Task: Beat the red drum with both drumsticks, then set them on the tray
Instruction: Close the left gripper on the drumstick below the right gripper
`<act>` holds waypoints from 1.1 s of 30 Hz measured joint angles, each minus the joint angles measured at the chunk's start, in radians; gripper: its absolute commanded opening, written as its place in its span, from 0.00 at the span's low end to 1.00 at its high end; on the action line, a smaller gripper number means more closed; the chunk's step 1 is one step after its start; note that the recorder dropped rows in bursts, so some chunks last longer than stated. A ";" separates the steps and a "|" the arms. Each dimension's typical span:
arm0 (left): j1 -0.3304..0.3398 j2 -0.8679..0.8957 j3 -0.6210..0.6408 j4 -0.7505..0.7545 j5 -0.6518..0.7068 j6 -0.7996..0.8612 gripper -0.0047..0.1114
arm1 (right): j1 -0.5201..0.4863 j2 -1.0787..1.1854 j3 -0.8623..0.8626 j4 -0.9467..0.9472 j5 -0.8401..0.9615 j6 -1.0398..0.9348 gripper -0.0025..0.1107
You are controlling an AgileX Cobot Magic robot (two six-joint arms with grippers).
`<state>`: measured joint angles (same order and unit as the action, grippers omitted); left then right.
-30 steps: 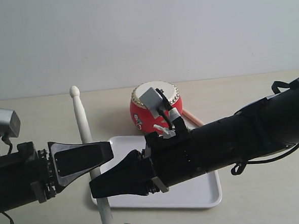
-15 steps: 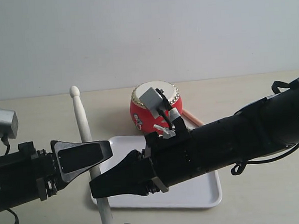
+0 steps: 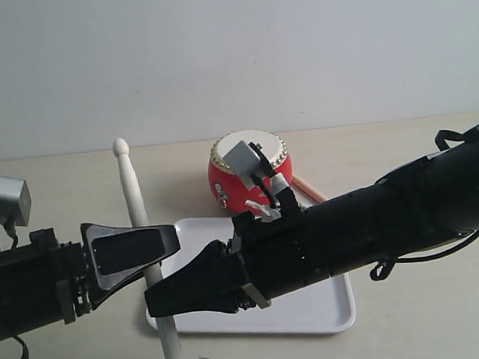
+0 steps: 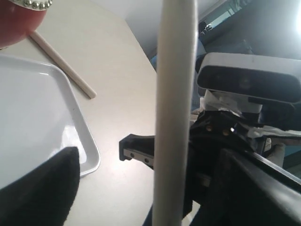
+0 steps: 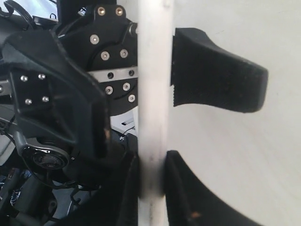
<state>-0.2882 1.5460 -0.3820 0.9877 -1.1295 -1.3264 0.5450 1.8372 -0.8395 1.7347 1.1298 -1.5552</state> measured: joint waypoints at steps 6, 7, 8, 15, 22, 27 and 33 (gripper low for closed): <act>0.000 0.000 0.000 0.046 0.000 -0.015 0.70 | 0.000 0.000 0.000 0.000 -0.015 0.000 0.02; 0.000 0.000 0.000 0.049 0.000 -0.015 0.70 | 0.000 0.000 0.000 0.000 -0.018 0.000 0.02; 0.000 0.000 0.000 0.051 0.000 -0.015 0.70 | 0.000 0.000 0.000 0.000 -0.018 0.000 0.02; 0.000 0.000 0.000 0.047 0.007 -0.015 0.44 | 0.000 0.000 0.000 0.000 -0.024 0.000 0.02; 0.000 0.000 0.000 0.038 0.013 -0.015 0.20 | 0.000 0.000 0.000 0.000 -0.025 0.000 0.02; -0.002 0.000 0.000 0.038 0.006 -0.015 0.04 | 0.000 0.002 0.000 0.002 -0.031 -0.002 0.02; -0.002 0.000 0.000 0.035 0.006 -0.019 0.04 | 0.000 0.002 0.000 0.002 -0.031 0.004 0.07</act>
<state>-0.2905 1.5460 -0.3820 1.0229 -1.1232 -1.3458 0.5450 1.8397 -0.8395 1.7365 1.0984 -1.5507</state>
